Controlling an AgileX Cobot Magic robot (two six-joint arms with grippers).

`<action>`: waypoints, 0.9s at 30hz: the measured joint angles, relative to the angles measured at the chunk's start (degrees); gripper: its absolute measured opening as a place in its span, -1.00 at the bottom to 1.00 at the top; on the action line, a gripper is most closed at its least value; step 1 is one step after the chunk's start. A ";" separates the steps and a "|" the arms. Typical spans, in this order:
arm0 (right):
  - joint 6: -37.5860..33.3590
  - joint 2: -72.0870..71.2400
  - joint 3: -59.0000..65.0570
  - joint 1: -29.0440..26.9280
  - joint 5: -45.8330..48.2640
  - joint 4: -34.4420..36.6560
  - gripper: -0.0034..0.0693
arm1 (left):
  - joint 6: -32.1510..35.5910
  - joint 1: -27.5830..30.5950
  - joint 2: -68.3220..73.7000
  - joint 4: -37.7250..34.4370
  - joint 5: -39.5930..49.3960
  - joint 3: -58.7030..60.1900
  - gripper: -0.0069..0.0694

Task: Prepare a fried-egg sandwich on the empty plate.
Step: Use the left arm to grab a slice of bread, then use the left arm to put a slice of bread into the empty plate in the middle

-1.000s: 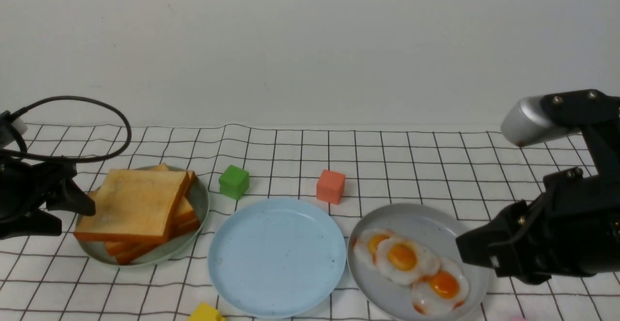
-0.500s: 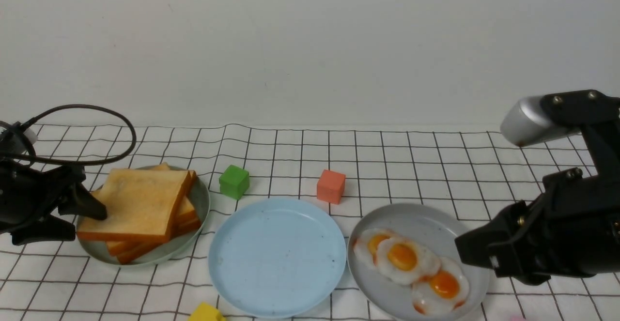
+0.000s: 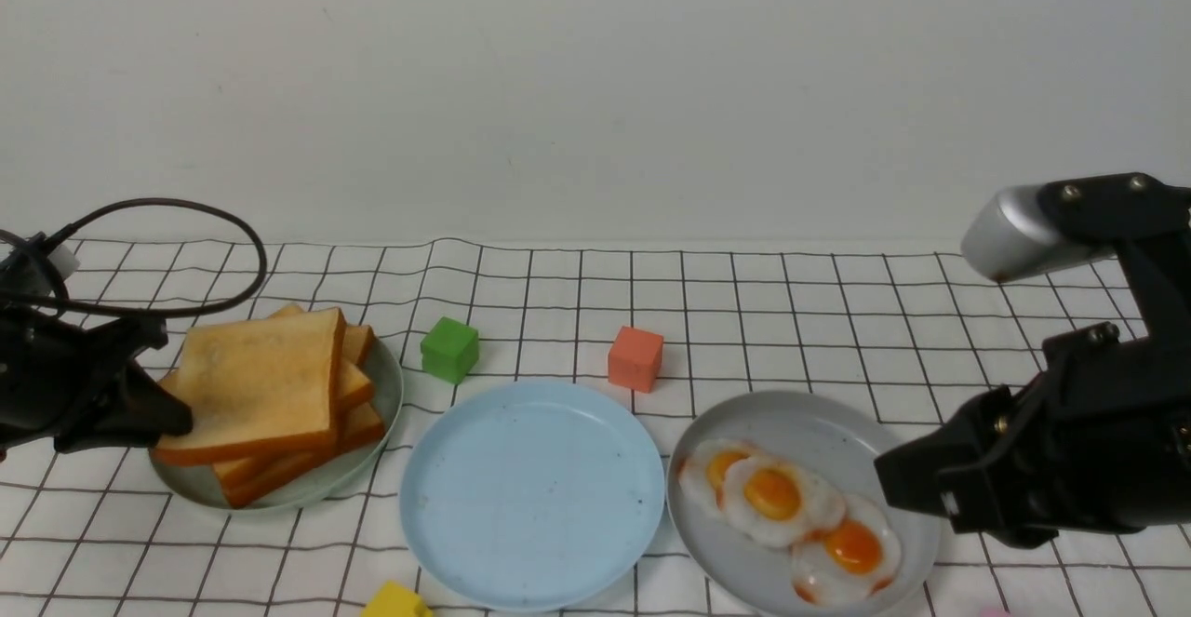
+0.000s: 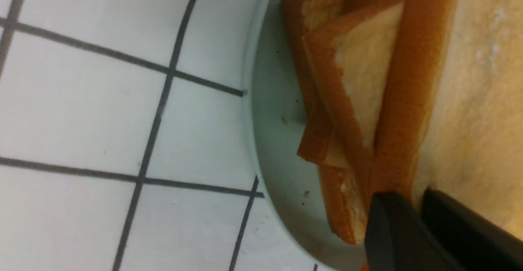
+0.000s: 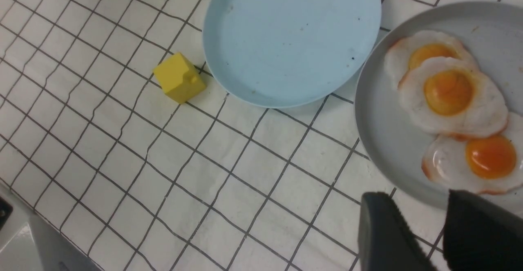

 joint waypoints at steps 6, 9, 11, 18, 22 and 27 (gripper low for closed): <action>0.00 0.00 0.00 0.00 0.13 0.00 -0.22 | 1.63 0.00 -0.54 0.12 0.57 -0.26 -0.68; 0.00 0.00 0.00 0.00 0.30 0.00 -0.22 | 2.41 0.00 -2.12 1.09 1.91 -1.18 -0.68; 0.00 0.00 0.00 0.00 0.85 0.00 -0.22 | 3.28 0.00 -3.61 1.29 2.59 -1.88 -0.68; 0.00 0.00 0.00 0.00 2.26 -0.28 -0.22 | 5.74 -0.08 -8.99 -0.51 5.91 -2.68 -0.68; 0.00 0.00 0.00 0.00 2.73 -1.86 -0.22 | 5.80 -4.73 -11.09 -4.80 9.53 -2.68 -0.68; 0.00 0.00 0.00 0.00 2.73 -2.61 -0.22 | 2.42 -16.39 -10.78 -5.83 6.84 -1.71 -0.68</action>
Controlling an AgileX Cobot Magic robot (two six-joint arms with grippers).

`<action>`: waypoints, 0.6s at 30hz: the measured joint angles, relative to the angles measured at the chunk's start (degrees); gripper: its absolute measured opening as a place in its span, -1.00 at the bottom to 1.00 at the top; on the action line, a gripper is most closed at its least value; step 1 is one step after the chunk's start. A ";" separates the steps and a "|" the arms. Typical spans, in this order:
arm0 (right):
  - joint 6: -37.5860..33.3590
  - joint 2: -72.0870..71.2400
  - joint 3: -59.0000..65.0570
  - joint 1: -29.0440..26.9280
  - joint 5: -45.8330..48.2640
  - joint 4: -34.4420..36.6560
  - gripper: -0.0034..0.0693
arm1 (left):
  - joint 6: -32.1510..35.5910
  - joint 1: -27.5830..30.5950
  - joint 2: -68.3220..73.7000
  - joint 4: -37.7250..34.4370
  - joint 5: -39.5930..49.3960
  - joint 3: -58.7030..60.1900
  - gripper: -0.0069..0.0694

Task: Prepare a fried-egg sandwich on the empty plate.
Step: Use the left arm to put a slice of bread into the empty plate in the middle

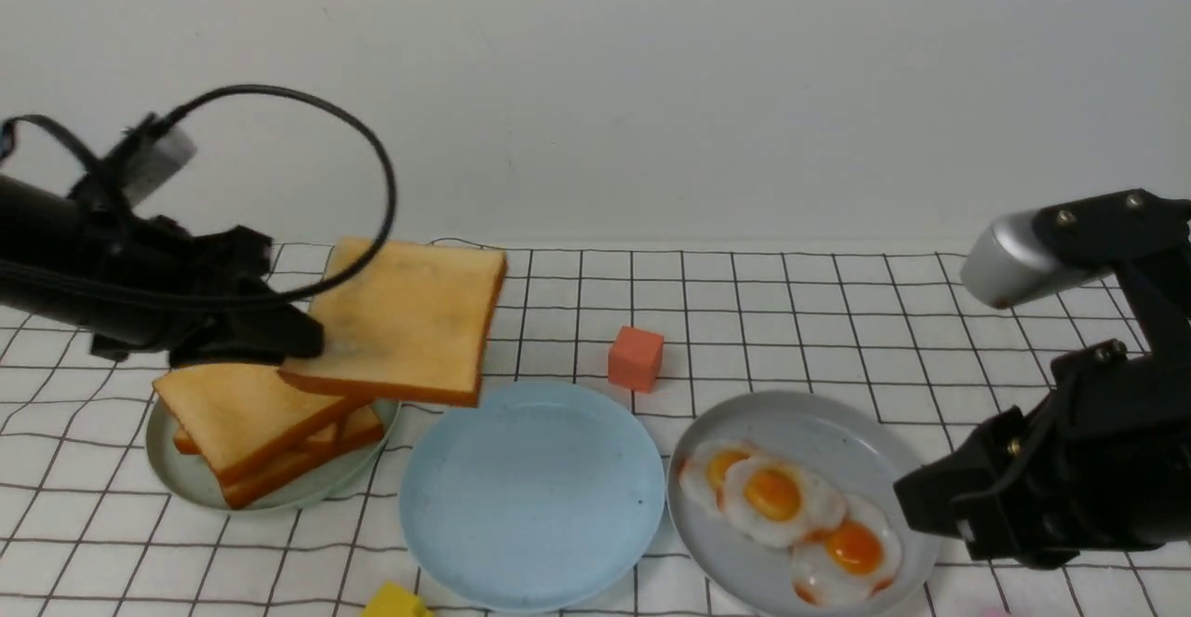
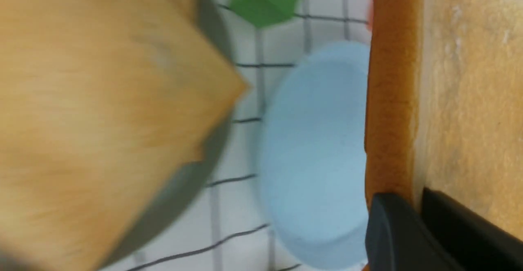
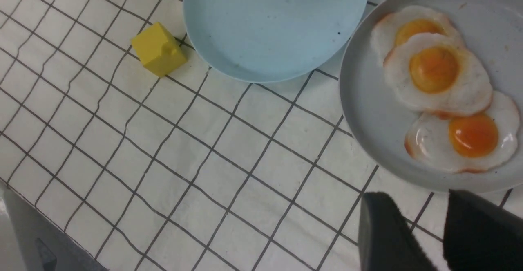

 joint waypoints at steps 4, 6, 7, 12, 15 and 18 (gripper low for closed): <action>0.00 0.00 0.00 0.00 -0.06 -0.85 -0.22 | -2.62 -6.96 0.93 -0.60 -5.34 2.38 -0.68; 0.00 0.00 0.00 0.00 -0.06 -1.56 -0.22 | -3.16 -8.89 1.91 -0.65 -7.87 3.81 -0.68; 0.00 0.00 0.00 0.00 -0.06 -1.78 -0.22 | -3.35 -9.71 2.42 -0.65 -8.99 4.55 -0.68; 0.00 0.00 0.00 0.00 -0.18 -2.11 -0.22 | -3.54 -12.00 4.84 -0.89 -13.92 7.21 -0.68; 0.00 0.00 0.00 0.00 -1.02 -2.11 -0.22 | -3.70 -12.57 7.52 -1.51 -16.49 7.73 -0.68; 0.05 0.00 0.00 0.00 -1.14 -2.11 -0.22 | -5.22 -12.57 10.00 -2.81 -17.50 7.73 -0.68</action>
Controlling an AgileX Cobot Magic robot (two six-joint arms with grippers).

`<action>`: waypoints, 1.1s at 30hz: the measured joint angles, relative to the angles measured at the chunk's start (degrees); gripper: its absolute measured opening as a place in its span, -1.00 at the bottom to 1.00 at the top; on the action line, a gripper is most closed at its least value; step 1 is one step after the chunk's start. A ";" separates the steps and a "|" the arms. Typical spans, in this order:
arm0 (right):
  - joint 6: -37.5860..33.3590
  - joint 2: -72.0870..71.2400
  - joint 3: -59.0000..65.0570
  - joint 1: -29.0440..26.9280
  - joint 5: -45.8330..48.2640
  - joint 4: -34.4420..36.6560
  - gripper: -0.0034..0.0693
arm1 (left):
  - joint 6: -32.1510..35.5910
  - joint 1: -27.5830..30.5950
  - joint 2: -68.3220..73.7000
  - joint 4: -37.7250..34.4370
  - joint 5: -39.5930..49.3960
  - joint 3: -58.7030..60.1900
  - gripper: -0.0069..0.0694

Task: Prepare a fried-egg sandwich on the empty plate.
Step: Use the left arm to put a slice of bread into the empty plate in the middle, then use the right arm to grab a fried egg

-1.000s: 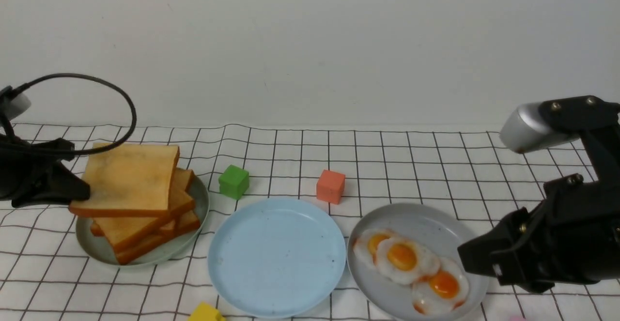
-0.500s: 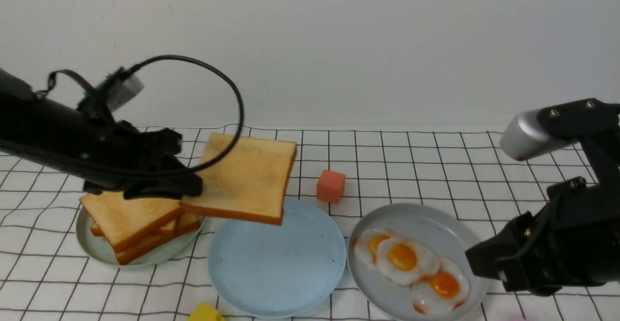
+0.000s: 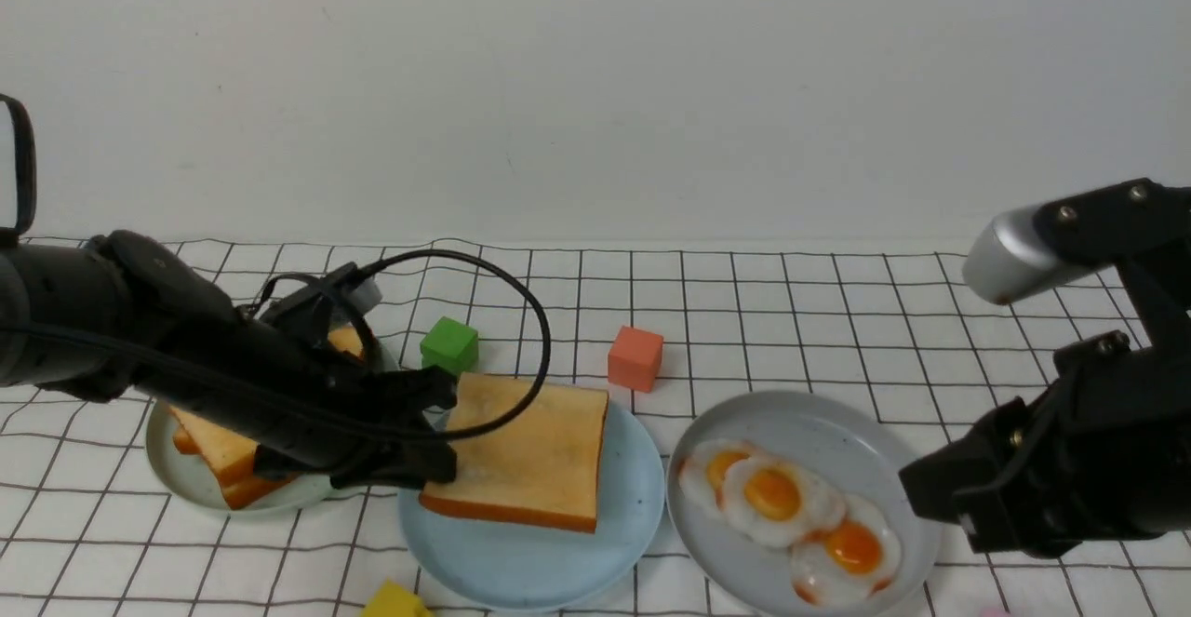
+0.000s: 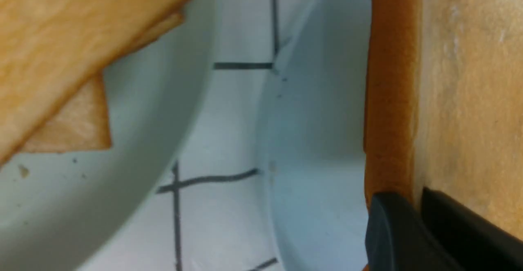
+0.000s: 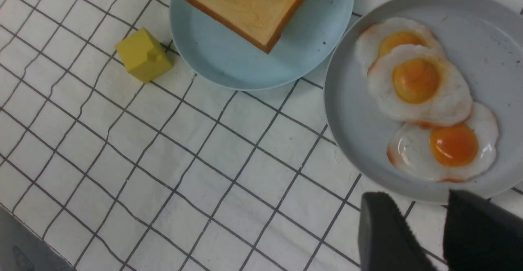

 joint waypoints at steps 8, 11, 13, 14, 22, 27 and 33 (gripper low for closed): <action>1.09 0.00 0.00 0.00 -0.16 -0.88 -0.22 | -2.72 0.00 1.33 0.49 0.15 0.06 -0.36; 2.85 0.00 -0.05 0.00 -0.16 -3.10 -0.22 | -3.20 0.00 0.55 1.97 1.55 0.06 -0.03; 5.01 0.51 -0.65 0.00 0.07 -5.37 -0.21 | -3.68 0.00 -0.95 2.91 2.81 0.06 0.17; 6.30 0.88 -1.25 0.00 0.12 -6.61 -0.21 | -3.99 0.00 -1.77 3.37 3.38 0.06 0.24; 11.35 8.69 -10.57 0.00 4.48 -14.46 -0.21 | -10.42 0.00 -12.43 14.03 13.42 -8.11 0.67; 11.95 15.97 -14.73 0.00 6.79 -14.83 -0.18 | -11.50 0.00 -19.94 20.97 20.37 -13.87 0.61; 7.36 27.56 -15.71 -5.95 8.61 -11.04 -0.13 | -4.21 0.00 -32.64 19.08 27.82 -8.41 -0.25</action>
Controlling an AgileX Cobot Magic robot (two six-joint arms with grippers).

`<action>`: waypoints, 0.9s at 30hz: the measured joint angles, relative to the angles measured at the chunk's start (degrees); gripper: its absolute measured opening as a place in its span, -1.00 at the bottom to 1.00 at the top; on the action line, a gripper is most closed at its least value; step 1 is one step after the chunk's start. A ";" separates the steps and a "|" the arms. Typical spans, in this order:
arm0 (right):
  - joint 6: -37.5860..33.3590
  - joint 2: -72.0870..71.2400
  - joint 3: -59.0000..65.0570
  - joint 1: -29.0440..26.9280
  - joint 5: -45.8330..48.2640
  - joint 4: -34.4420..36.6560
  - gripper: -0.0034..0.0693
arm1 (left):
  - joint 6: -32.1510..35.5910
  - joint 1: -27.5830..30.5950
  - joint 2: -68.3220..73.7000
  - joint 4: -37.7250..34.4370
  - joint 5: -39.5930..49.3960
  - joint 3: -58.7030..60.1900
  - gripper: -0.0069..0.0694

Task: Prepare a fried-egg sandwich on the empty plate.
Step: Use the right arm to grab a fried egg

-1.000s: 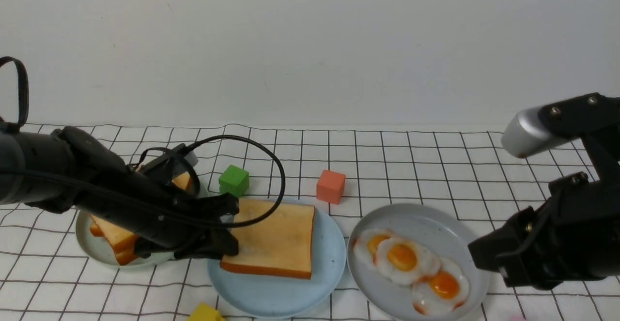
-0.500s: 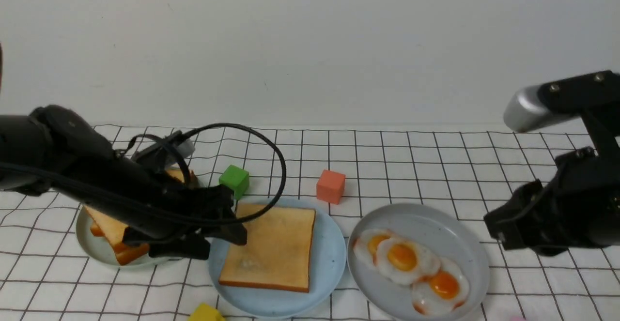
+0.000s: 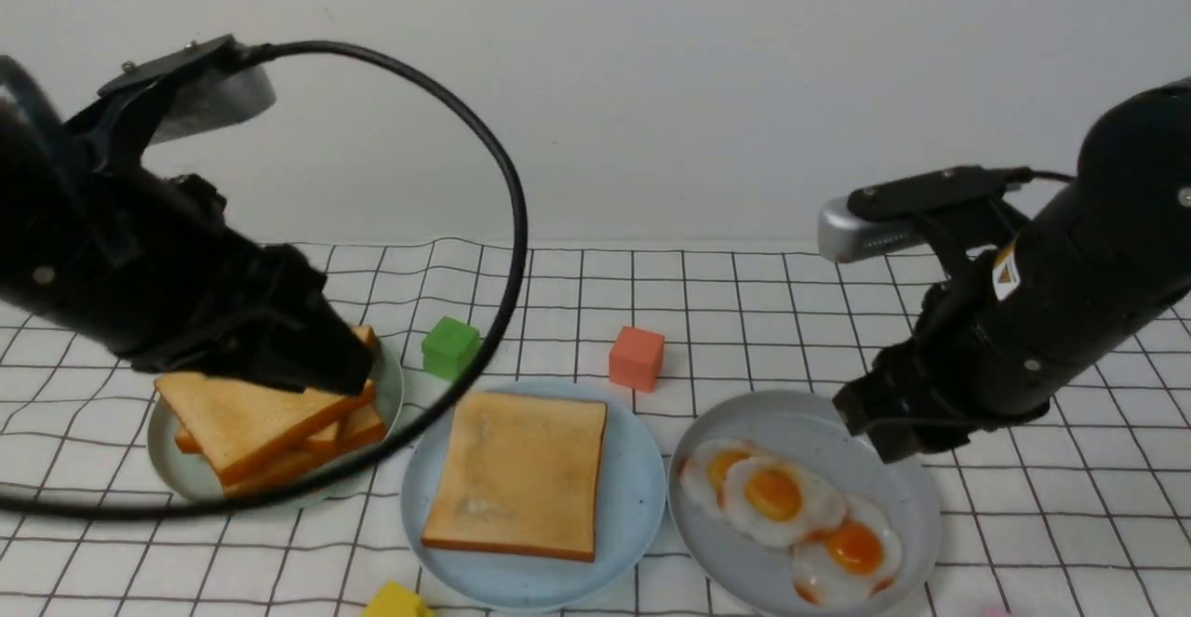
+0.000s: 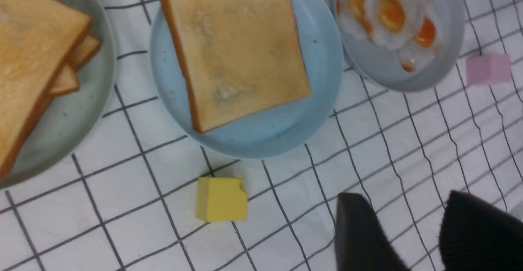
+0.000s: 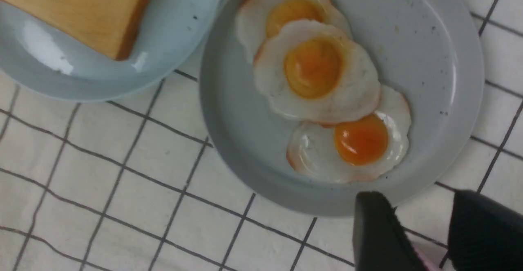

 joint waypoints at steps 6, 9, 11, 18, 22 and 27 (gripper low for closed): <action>-14.55 7.97 -0.69 -8.37 -3.43 13.43 -0.13 | 13.92 0.00 -12.61 -10.08 -2.81 10.74 -0.85; -21.42 11.33 -1.24 -9.99 -5.24 19.57 -0.13 | 17.17 0.00 -15.78 -13.02 -3.18 14.37 -0.85; -24.68 13.43 -2.15 -10.24 -5.53 21.90 -0.13 | 17.86 0.00 -16.54 -13.35 -2.93 15.67 -0.85; -32.09 18.07 -7.59 -9.96 -5.42 21.36 -0.13 | 17.07 -10.01 -16.68 -11.98 -4.03 16.16 -0.85; -35.77 20.59 -9.84 -9.96 -4.78 20.27 -0.13 | 6.45 -19.78 -16.68 -2.21 -9.84 16.16 -0.85; -45.16 22.35 -10.11 -8.77 -4.07 19.53 -0.13 | -8.56 -25.99 -16.62 12.94 -16.14 16.21 -0.85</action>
